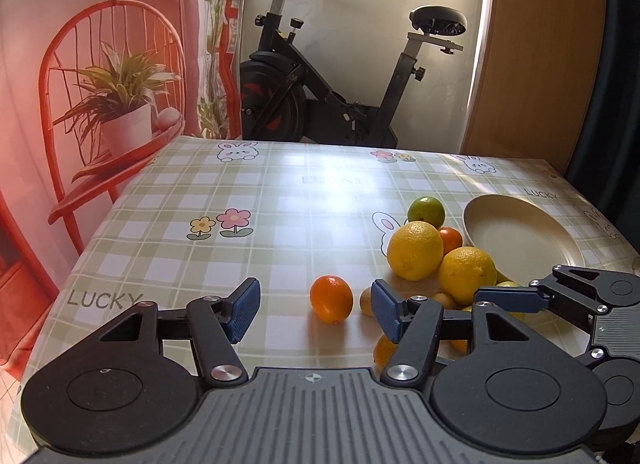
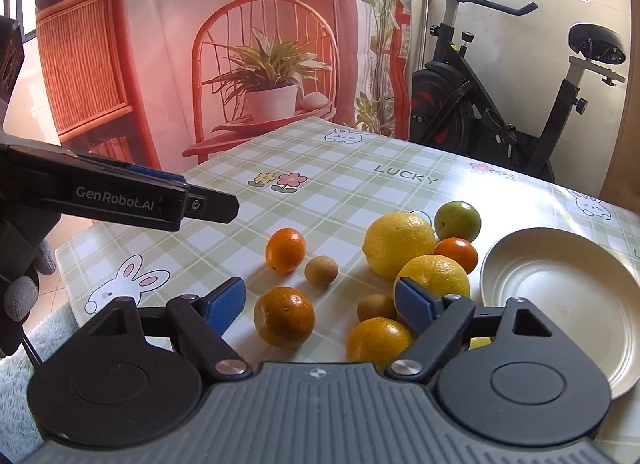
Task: Organize fruits
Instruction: 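Move the left tool down to the dark orange beside the fruit pile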
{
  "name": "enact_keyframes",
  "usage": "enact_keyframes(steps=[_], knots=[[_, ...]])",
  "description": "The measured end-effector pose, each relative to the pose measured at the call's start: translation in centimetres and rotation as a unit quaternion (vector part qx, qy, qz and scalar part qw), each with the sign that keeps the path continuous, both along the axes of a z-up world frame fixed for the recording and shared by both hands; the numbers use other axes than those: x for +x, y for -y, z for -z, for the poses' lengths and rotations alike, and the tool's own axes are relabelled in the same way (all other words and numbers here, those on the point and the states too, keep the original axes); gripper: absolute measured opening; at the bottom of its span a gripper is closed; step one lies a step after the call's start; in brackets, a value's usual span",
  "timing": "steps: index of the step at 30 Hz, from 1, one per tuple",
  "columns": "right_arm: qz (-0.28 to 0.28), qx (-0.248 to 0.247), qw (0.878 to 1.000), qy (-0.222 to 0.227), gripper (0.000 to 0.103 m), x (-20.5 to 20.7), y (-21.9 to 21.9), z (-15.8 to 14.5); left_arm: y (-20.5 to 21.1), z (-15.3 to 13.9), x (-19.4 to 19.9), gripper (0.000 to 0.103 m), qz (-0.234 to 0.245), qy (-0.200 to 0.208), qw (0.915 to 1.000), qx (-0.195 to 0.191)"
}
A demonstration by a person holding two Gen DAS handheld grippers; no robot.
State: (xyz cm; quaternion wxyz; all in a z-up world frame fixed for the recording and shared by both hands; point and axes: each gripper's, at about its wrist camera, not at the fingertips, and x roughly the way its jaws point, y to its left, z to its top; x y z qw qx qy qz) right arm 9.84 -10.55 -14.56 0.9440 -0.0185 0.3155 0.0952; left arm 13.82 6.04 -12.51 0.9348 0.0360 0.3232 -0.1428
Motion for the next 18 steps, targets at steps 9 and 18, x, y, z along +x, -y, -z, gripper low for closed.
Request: enact_keyframes(steps=[9, 18], knots=[[-0.033, -0.001, 0.999, -0.032, 0.055, 0.7, -1.3, 1.5, 0.5, 1.7, 0.9, 0.037, 0.060, -0.062, 0.9954, -0.043], [-0.038, -0.001, 0.998, -0.058, 0.050, 1.5, -1.5, 2.7, 1.3, 3.8, 1.8, 0.038, 0.086, -0.111, 0.9876, -0.069]])
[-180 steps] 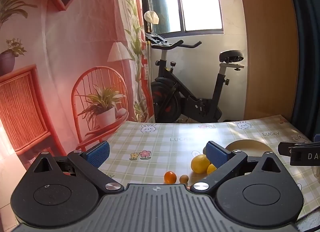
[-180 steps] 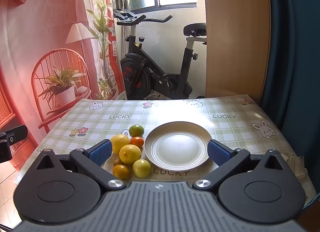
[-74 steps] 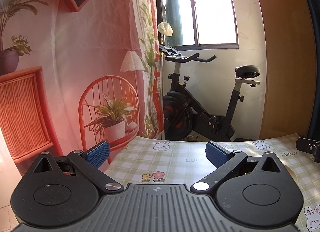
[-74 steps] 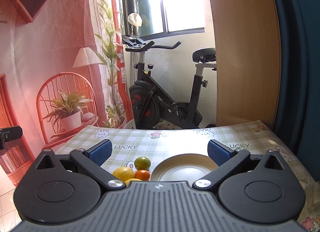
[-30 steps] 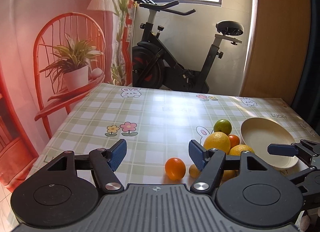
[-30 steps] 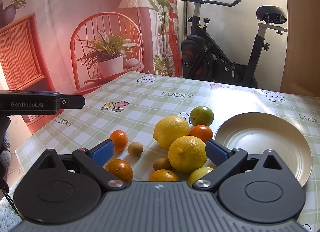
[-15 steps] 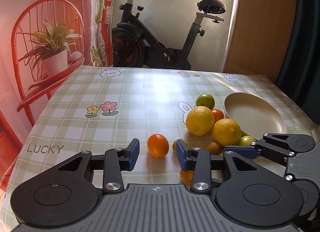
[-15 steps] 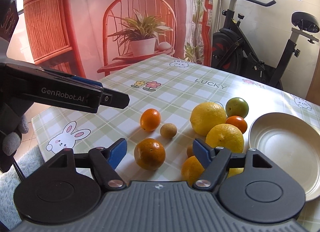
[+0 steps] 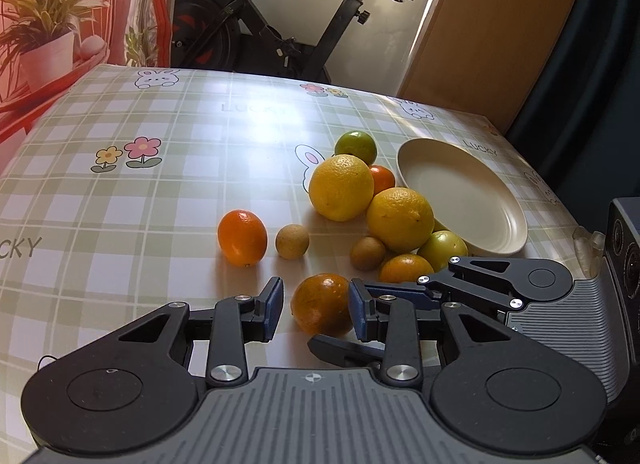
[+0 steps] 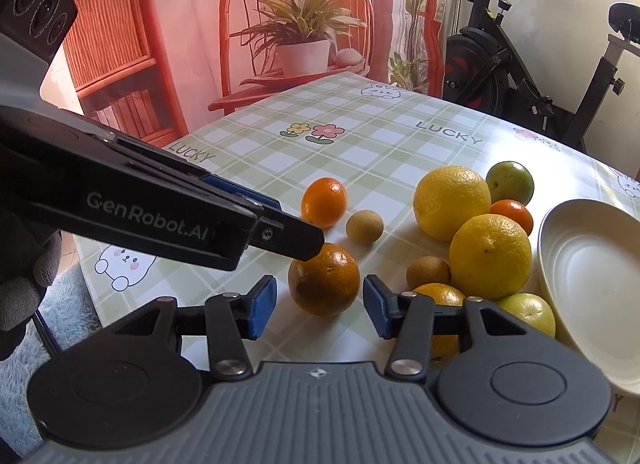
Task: Organize fruits
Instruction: 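Move the left tool down to the dark orange beside the fruit pile, then close the left gripper around the dark orange and lift it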
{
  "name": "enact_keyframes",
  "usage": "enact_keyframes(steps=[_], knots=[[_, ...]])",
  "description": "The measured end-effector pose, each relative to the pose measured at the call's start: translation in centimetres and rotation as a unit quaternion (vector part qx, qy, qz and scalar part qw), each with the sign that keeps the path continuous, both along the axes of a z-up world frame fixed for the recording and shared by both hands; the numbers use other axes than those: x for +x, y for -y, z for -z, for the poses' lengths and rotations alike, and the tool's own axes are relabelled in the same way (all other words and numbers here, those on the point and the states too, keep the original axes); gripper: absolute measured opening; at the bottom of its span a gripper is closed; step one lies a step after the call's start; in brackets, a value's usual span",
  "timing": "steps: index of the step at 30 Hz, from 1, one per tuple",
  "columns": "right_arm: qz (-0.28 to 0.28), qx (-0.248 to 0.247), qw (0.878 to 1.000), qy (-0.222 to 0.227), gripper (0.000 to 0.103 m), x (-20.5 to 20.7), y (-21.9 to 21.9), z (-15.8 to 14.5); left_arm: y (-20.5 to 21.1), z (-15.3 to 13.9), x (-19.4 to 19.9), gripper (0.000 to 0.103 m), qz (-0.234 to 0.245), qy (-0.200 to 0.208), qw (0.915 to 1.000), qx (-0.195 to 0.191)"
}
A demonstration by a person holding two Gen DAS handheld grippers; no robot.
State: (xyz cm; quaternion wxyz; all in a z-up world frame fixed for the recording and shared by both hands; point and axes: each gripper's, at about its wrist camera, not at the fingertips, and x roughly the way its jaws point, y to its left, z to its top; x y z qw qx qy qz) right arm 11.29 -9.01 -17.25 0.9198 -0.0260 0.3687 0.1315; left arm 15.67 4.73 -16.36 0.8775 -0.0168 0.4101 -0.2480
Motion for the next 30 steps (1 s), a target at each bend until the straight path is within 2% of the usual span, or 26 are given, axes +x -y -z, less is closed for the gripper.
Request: enact_keyframes(steps=[8, 16, 20, 30], knots=[[0.008, 0.003, 1.000, -0.009, 0.045, 0.6, 0.2, 0.5, 0.5, 1.0, 0.7, 0.040, 0.000, -0.025, 0.9994, -0.023], [0.009, 0.001, 1.000, -0.011, 0.044, 0.9, 0.2, 0.7, 1.0, 1.3, 0.7, 0.042, -0.002, -0.026, 0.9995, -0.020], [0.011, 0.006, 1.000, -0.005, 0.044, 0.8, 0.1, 0.5, 0.8, 0.0, 0.3, 0.042, -0.007, -0.007, 0.9996, -0.026], [0.029, 0.015, 0.998, 0.063, 0.044, -0.4, 1.2, -2.4, 3.0, -3.6, 0.9, 0.042, 0.008, 0.037, 0.9988, -0.031]])
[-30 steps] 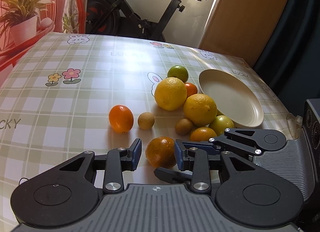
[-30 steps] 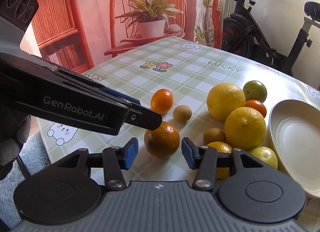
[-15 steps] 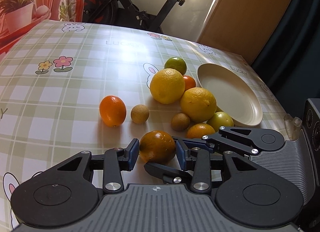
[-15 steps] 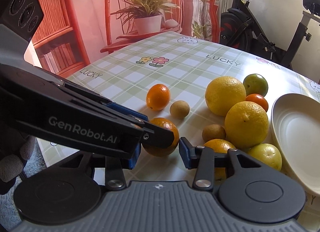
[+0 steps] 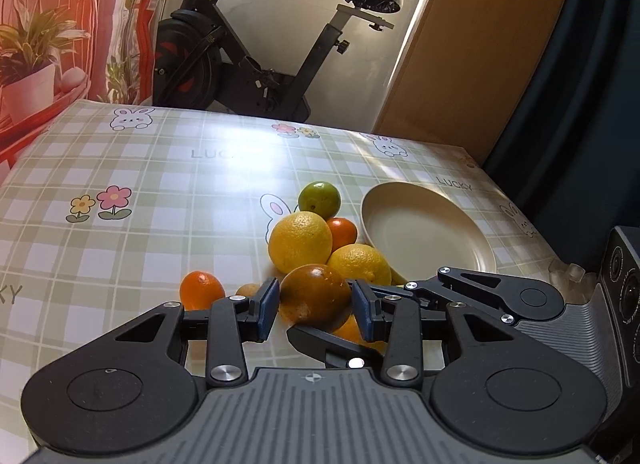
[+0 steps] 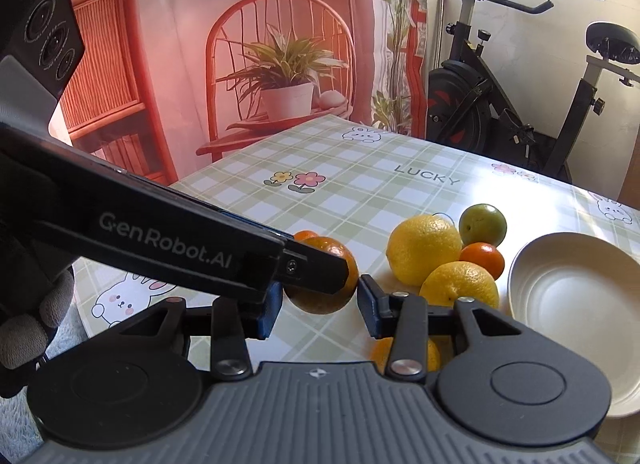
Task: Organize fruits
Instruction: 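Close the left gripper around the dark orange and lift it, then carry the dark orange onto the cream plate and open the left gripper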
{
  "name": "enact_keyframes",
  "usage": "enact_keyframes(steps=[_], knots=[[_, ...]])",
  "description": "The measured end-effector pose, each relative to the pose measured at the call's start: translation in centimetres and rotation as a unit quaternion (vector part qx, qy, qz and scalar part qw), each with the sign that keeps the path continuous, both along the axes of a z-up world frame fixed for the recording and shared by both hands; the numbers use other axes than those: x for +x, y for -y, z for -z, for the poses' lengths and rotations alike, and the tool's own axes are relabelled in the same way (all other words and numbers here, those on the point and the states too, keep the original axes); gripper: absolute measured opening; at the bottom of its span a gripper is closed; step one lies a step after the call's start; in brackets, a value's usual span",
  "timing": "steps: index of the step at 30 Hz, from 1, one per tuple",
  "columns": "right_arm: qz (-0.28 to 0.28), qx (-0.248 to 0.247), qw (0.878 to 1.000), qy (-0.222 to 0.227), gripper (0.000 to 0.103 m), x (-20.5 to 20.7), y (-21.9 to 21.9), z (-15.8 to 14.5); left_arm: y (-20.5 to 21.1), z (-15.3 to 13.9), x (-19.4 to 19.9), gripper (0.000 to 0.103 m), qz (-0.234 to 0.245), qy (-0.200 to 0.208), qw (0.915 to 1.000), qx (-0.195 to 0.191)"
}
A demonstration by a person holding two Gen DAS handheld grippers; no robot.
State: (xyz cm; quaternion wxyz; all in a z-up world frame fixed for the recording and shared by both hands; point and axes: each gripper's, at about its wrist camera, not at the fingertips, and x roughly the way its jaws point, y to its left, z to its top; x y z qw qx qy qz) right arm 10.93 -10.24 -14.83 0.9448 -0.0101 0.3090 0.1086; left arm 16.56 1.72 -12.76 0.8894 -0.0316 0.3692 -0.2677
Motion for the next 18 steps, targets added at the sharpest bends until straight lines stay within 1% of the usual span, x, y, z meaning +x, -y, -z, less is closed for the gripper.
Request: enact_keyframes(steps=[8, 12, 15, 18], knots=[[0.046, 0.002, 0.998, 0.030, 0.044, 0.0, 3.2, -1.6, 5.2, -1.9, 1.8, 0.041, 0.044, 0.036, 0.9984, 0.007], [0.072, 0.005, 0.997, 0.033, 0.044, 0.2, 5.6, -1.7, 8.0, -1.8, 3.0, 0.041, 0.066, 0.040, 0.9969, 0.013], [0.084, 0.003, 0.996, 0.033, 0.044, 0.3, 6.9, -1.5, 9.8, -1.3, 4.0, 0.041, 0.084, 0.035, 0.9958, 0.013], [0.096, 0.009, 0.995, 0.031, 0.044, 0.5, 8.2, -0.8, 11.9, -0.6, 4.7, 0.041, 0.103, 0.027, 0.9941, 0.022]])
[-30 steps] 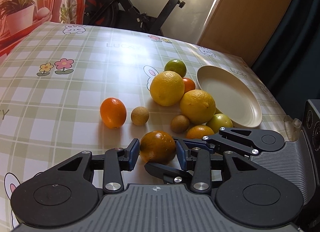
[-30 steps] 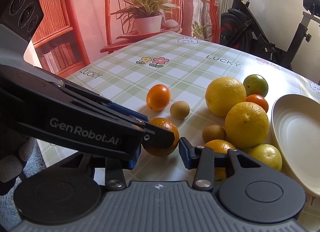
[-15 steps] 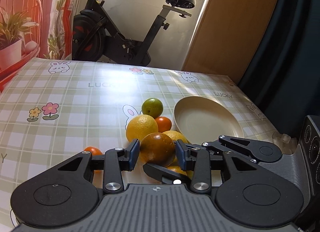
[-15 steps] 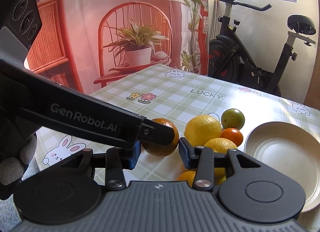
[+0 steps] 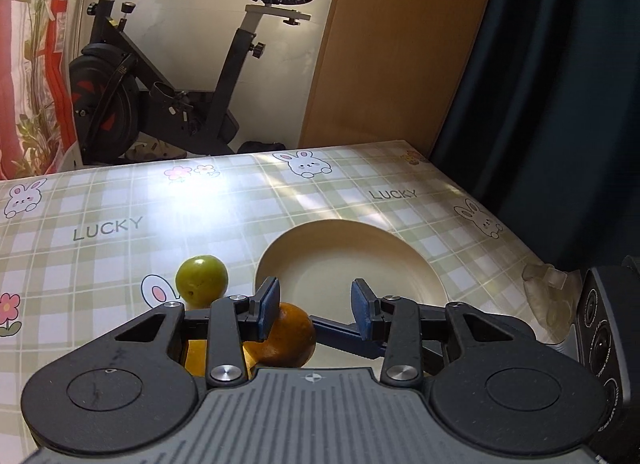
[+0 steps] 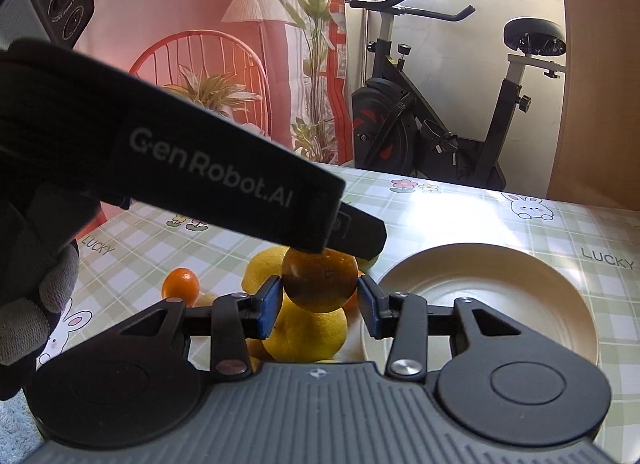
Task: Organize fruits
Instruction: 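Carry the dark orange onto the cream plate and open the left gripper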
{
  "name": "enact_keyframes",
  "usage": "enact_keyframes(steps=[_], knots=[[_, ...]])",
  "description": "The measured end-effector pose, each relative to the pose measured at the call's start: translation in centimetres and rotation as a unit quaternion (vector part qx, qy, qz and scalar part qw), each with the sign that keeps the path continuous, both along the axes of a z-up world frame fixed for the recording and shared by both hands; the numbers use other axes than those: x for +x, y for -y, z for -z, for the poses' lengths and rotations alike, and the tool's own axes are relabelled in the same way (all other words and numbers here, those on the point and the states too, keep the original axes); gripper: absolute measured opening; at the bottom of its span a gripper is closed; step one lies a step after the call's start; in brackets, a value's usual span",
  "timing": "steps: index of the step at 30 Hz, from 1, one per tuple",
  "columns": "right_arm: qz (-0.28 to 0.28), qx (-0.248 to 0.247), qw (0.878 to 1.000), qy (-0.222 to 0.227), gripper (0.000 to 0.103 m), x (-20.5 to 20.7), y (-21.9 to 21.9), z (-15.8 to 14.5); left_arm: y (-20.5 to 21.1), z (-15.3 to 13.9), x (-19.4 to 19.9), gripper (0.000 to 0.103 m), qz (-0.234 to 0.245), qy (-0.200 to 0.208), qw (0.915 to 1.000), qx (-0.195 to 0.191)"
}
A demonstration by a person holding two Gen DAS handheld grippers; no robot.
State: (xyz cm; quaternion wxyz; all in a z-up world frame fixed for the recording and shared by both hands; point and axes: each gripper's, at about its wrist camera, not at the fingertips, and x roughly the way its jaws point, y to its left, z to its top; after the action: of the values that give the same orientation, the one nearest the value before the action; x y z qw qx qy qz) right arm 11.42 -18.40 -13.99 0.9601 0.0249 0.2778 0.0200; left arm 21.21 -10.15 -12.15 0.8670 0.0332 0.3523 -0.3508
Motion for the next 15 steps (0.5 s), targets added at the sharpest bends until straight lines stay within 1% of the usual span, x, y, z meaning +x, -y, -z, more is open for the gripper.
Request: enact_keyframes(steps=[3, 4, 5, 7, 9, 12, 13, 15], knots=[[0.011, 0.013, 1.000, -0.002, 0.044, 0.3, 1.2, 0.7, 1.5, 0.8, 0.8, 0.041, 0.019, -0.015, 0.9997, 0.005], [0.013, 0.016, 1.000, -0.002, 0.044, 0.4, 1.6, 1.0, 2.0, 1.2, 1.2, 0.037, 0.025, -0.028, 0.9993, 0.007], [0.013, 0.020, 1.000, 0.004, 0.044, 0.3, 1.8, 1.2, 2.5, 1.6, 1.6, 0.036, 0.028, -0.037, 0.9989, 0.007], [0.017, 0.028, 0.999, 0.009, 0.044, 0.5, 2.3, 1.3, 3.1, 2.3, 2.2, 0.036, 0.031, -0.043, 0.9985, 0.011], [0.027, 0.029, 0.999, 0.003, 0.043, 1.0, 2.9, 1.8, 3.2, 3.0, 2.9, 0.035, 0.028, -0.055, 0.9980, 0.012], [0.033, 0.041, 0.999, -0.004, 0.043, 1.1, 3.8, 2.5, 2.8, 3.4, 3.7, 0.034, 0.030, -0.071, 0.9970, -0.003], [0.032, 0.050, 0.998, -0.003, 0.043, 1.0, 4.1, 2.6, 2.5, 3.0, 3.4, 0.034, 0.028, -0.071, 0.9970, -0.009], [0.031, 0.051, 0.998, -0.003, 0.043, 0.9, 4.3, 2.6, 1.9, 2.5, 3.7, 0.034, 0.022, -0.067, 0.9973, -0.020]])
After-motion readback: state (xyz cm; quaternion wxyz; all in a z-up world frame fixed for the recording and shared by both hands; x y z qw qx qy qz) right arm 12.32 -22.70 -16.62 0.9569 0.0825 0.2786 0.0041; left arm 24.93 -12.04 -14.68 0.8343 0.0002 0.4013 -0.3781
